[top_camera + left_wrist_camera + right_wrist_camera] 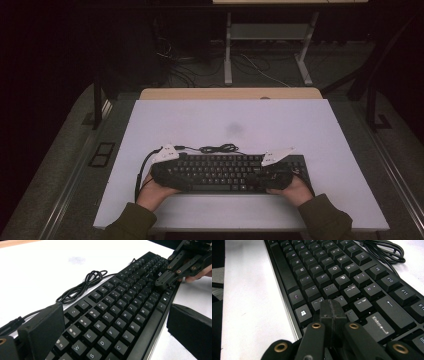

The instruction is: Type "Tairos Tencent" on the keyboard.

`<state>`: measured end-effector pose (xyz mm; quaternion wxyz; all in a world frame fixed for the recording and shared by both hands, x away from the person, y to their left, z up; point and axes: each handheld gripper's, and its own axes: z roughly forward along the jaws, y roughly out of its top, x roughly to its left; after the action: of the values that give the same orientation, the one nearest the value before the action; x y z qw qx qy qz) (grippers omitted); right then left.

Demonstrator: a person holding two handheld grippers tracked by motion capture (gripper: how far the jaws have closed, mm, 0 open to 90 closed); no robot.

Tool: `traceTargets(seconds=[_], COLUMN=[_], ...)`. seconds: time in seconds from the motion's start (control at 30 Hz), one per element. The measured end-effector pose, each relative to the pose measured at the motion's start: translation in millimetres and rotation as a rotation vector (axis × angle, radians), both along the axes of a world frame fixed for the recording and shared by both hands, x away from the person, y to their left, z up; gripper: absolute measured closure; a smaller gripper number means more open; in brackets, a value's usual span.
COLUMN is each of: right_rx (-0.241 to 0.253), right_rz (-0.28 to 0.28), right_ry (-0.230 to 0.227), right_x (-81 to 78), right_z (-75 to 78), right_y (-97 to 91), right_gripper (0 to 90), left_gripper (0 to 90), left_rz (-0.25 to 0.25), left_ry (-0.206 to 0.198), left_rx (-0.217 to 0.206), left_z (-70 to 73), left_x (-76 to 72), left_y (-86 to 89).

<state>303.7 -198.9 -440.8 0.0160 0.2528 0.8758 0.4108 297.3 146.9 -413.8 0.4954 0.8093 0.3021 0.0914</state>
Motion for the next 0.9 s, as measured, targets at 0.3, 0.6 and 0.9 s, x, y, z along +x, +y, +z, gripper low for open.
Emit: traceTargets(seconds=[0.3, 0.6, 0.9], right_rx=[-0.001, 0.004, 0.003], right_rz=[-0.003, 0.003, -0.001], right_ry=[0.002, 0.005, 0.003], right_x=[-0.1, 0.8, 0.3], right_z=[0.1, -0.2, -0.3], right_y=[0.1, -0.5, -0.4], right_gripper=[89.5, 89.5, 89.5], left_gripper=[2.7, 9.8, 21.3], left_rz=[-0.010, -0.028, -0.056], left_ry=[-0.009, -0.004, 0.008], left_rx=[-0.013, -0.024, -0.012], left_z=[5.6, 7.1, 5.9], left_x=[8.8, 19.3, 26.6], left_y=[-7.8, -17.8, -31.7])
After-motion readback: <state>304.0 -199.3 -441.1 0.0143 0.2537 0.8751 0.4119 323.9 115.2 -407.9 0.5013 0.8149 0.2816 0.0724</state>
